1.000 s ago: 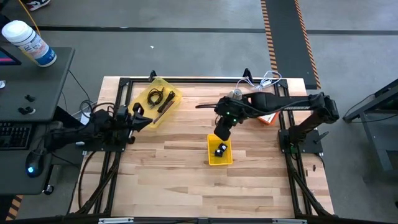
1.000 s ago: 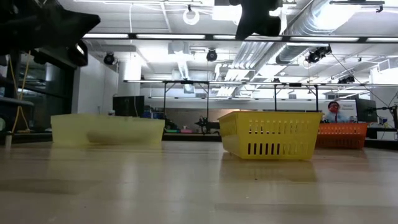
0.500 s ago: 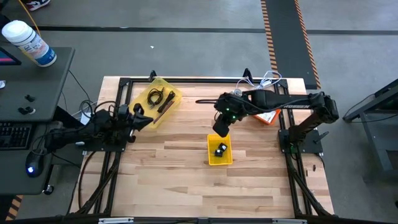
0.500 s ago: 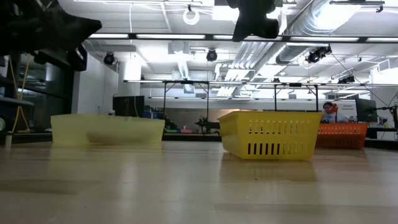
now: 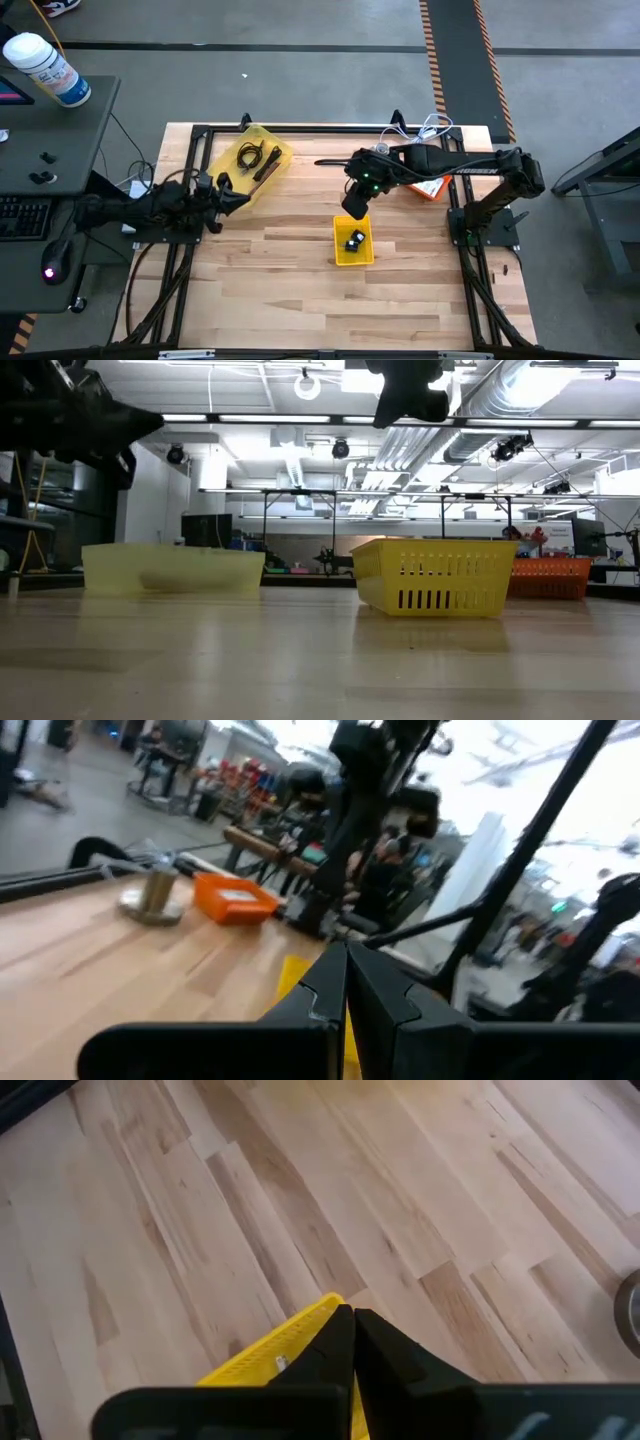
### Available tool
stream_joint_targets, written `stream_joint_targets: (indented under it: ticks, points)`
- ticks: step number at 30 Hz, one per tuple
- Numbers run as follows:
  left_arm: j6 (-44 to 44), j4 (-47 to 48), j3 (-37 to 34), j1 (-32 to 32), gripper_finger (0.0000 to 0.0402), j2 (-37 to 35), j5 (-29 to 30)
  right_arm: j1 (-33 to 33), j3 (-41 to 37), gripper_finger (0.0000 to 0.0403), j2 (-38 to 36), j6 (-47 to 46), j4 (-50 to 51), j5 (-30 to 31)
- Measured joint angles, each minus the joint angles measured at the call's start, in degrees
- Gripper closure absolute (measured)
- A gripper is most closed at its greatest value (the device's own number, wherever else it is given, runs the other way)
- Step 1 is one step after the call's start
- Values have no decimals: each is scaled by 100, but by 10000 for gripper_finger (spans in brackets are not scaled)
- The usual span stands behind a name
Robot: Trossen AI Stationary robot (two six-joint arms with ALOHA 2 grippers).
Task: Pick and place items into bin
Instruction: Return to Home Position
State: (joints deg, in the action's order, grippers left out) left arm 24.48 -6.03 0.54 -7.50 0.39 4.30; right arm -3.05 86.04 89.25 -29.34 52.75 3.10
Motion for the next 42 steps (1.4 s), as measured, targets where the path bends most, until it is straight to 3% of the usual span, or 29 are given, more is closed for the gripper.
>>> stream_joint_targets:
  ticks: [4,14,25,33,37,42]
  points:
    - [-513,-8,0,343,401,1,369,0,0,402,0,105,0,41]
    - [-616,361,0,377,401,-1,-111,2,0,402,0,133,7,16]
    - [-344,473,0,377,402,-1,-90,7,0,403,-91,135,11,62]
    - [-351,473,0,377,401,-1,-88,130,-45,403,-330,421,358,564]
    - [-359,473,0,377,401,-1,-85,204,-618,403,-614,363,154,549]
    - [-362,470,0,377,401,-1,-88,279,-1935,403,-1409,-216,-584,453]
